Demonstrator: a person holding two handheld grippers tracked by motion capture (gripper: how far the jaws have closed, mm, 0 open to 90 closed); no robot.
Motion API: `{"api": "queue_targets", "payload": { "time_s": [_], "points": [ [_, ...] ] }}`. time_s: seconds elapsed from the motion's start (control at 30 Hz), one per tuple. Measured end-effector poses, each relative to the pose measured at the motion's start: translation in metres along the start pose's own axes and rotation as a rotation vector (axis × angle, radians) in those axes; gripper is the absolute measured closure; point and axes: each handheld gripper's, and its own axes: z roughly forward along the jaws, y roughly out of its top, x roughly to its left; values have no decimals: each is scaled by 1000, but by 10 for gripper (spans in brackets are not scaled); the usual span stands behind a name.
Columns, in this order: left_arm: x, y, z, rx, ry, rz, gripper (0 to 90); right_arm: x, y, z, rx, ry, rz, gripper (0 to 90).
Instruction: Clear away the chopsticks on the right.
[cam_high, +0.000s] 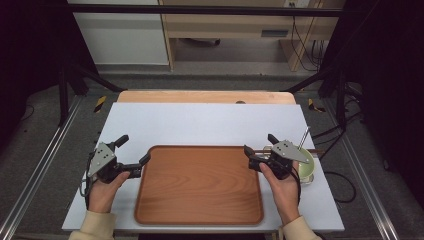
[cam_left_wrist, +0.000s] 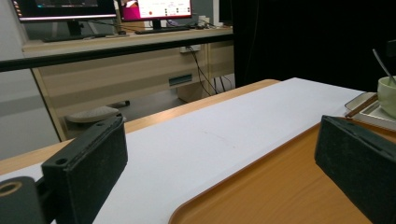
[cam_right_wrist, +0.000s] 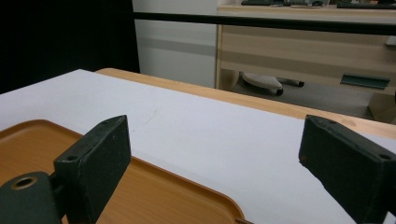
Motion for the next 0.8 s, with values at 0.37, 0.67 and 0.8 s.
{"api": "queue_targets", "payload": {
  "time_s": [0.37, 0.67, 0.8],
  "points": [
    [-7, -10, -7, -15, 82, 26, 43, 1, 4, -12, 35, -12, -33, 258],
    [-25, -23, -36, -16, 126, 90, 42, -41, 9, -95, 133, -155, -132, 545],
    [-28, -24, -49, -26, 155, 116, 41, -80, 9, -120, 225, -224, -140, 701]
  ]
}}
